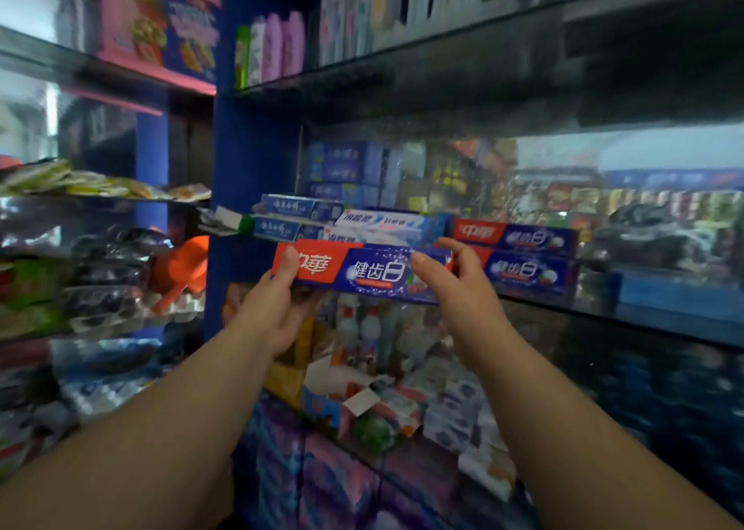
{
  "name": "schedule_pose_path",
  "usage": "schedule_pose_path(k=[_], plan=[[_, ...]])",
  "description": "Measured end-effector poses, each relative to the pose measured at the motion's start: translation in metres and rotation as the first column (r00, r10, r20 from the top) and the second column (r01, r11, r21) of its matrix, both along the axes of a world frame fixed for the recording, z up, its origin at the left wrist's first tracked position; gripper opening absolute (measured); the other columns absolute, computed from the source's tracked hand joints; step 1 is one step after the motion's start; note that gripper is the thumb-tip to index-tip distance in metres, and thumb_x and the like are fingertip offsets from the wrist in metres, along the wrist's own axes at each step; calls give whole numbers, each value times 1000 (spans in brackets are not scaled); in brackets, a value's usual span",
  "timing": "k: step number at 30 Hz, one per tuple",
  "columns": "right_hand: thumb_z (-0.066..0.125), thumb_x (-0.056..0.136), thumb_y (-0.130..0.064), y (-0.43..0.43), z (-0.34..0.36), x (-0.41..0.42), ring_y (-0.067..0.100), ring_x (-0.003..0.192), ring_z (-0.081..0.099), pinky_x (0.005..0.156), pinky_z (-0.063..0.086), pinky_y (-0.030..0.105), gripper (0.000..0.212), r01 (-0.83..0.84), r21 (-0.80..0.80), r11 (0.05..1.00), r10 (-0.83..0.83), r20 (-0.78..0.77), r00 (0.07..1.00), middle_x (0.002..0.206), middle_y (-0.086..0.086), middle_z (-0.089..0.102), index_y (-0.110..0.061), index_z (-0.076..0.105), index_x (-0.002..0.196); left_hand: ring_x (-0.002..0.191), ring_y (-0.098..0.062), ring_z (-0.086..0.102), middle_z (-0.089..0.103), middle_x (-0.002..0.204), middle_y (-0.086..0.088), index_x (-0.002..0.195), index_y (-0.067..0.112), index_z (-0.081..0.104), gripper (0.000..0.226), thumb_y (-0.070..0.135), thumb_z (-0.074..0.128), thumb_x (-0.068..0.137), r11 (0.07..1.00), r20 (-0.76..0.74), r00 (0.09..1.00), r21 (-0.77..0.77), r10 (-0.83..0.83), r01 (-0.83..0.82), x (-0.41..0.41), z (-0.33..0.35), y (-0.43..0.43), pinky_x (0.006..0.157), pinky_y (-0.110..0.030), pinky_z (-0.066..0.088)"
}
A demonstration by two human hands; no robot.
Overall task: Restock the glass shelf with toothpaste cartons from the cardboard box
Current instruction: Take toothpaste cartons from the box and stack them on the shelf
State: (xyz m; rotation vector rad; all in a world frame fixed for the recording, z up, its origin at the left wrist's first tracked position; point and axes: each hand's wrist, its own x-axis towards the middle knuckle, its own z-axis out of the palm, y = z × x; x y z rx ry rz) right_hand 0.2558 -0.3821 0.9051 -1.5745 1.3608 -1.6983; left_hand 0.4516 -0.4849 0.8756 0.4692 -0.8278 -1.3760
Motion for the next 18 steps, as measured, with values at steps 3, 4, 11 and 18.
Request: schedule_pose_path(k=[3,4,11,18], plan=[[65,70,-64,12,30,-29,19,112,59,97,48,46,67,70,-51,996,-72,-29,997,122,-5,57,-40,44,128,91,-20,68,69,99,-8,102,14,58,20,32,55,94,992,93,994,-106,-55,65,-30,38,-2,84,-41,55],[64,77,-58,15,37,-41,18,111,59,97,47,43,59,91,-65,994,-94,-44,995,120,-6,57,-39,44,129,86,-17,69,71,95,-6,101,15,60,19,32,54,94,985,139,987,-144,-76,96,-40,47,-6,79,-37,56],[61,80,-61,23,60,-110,21,109,63,97,49,47,74,280,44,959,-266,-200,943,126,-3,56,-42,29,143,89,-17,66,72,97,-2,100,17,66,21,33,63,88,942,566,823,-244,-54,230,-105,61,-46,94,-38,52],[48,96,-45,13,42,-122,20,116,54,106,39,41,64,491,299,818,-309,-491,815,143,3,48,-40,13,150,118,-23,54,54,134,-7,143,18,39,57,23,62,90,887,908,330,-357,257,293,-134,65,-62,95,-26,39]])
